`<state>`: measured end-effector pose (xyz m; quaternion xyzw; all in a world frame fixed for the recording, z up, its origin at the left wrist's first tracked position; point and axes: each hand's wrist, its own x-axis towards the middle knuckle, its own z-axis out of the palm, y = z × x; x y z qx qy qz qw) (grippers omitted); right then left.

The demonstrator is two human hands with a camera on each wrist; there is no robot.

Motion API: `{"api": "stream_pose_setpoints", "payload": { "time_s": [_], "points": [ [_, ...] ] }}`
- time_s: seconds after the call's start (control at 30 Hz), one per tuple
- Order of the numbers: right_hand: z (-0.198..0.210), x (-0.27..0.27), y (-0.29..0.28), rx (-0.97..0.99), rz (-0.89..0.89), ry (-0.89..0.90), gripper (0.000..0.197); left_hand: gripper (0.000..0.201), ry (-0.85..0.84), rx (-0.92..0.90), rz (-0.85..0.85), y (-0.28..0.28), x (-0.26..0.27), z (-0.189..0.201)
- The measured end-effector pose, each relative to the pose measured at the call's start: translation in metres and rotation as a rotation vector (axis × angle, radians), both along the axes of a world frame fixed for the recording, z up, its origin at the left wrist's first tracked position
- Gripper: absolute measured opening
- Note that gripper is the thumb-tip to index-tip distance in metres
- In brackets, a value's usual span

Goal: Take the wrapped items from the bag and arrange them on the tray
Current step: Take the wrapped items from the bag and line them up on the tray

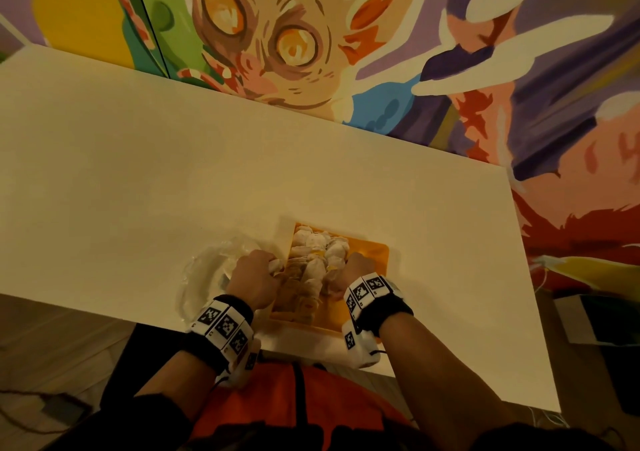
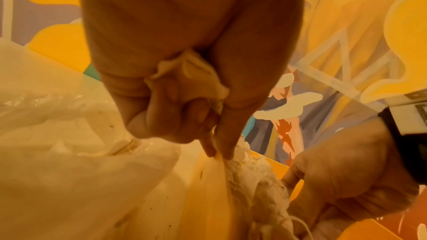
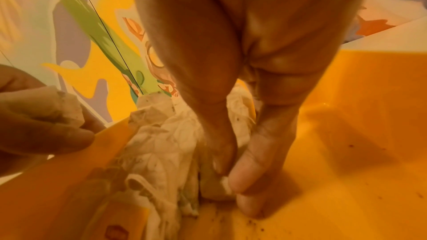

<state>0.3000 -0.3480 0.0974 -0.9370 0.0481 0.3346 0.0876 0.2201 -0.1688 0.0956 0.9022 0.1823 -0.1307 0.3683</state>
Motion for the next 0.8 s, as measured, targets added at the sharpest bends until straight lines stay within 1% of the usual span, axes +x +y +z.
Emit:
{"api": "stream_pose_setpoints", "payload": {
  "time_s": [0.13, 0.2, 0.27, 0.33, 0.43, 0.5, 0.57, 0.63, 0.7, 0.73, 0.8],
  "points": [
    [0.001, 0.001, 0.0, 0.031, -0.036, -0.02, 0.043, 0.005, 0.011, 0.008, -0.005, 0.0, 0.001, 0.0],
    [0.001, 0.001, 0.0, 0.058, -0.067, -0.005, 0.042, 0.006, 0.011, 0.014, -0.011, 0.0, 0.002, -0.002],
    [-0.003, 0.001, 0.001, 0.119, -0.116, 0.03, 0.043, 0.007, 0.01, 0.017, -0.006, 0.001, 0.002, -0.002],
    [-0.006, 0.0, 0.0, 0.198, -0.164, 0.042, 0.049, 0.008, 0.009, 0.005, 0.0, 0.001, 0.002, -0.001],
    [-0.011, 0.0, -0.005, 0.235, -0.149, 0.038, 0.057, 0.008, -0.024, -0.014, -0.013, 0.003, 0.002, -0.001],
    [-0.005, -0.001, -0.009, 0.227, -0.115, 0.042, 0.056, 0.007, -0.063, -0.035, -0.002, 0.004, 0.001, 0.002],
    [0.01, -0.004, -0.012, 0.208, -0.088, 0.038, 0.054, 0.007, -0.119, -0.073, 0.007, 0.005, 0.0, 0.007],
    [0.022, -0.005, -0.014, 0.189, -0.052, -0.027, 0.05, 0.009, -0.184, -0.126, -0.004, 0.006, 0.0, 0.011],
    [0.036, -0.006, -0.012, 0.245, -0.026, -0.151, 0.041, 0.01, -0.229, -0.195, -0.013, 0.008, 0.0, 0.016],
    [0.042, -0.007, -0.01, 0.315, -0.033, -0.225, 0.034, 0.012, -0.24, -0.23, -0.012, 0.008, 0.0, 0.018],
    [0.054, -0.011, -0.002, 0.529, -0.038, -0.343, 0.018, 0.015, -0.258, -0.292, -0.018, 0.007, 0.0, 0.022]
  ]
}}
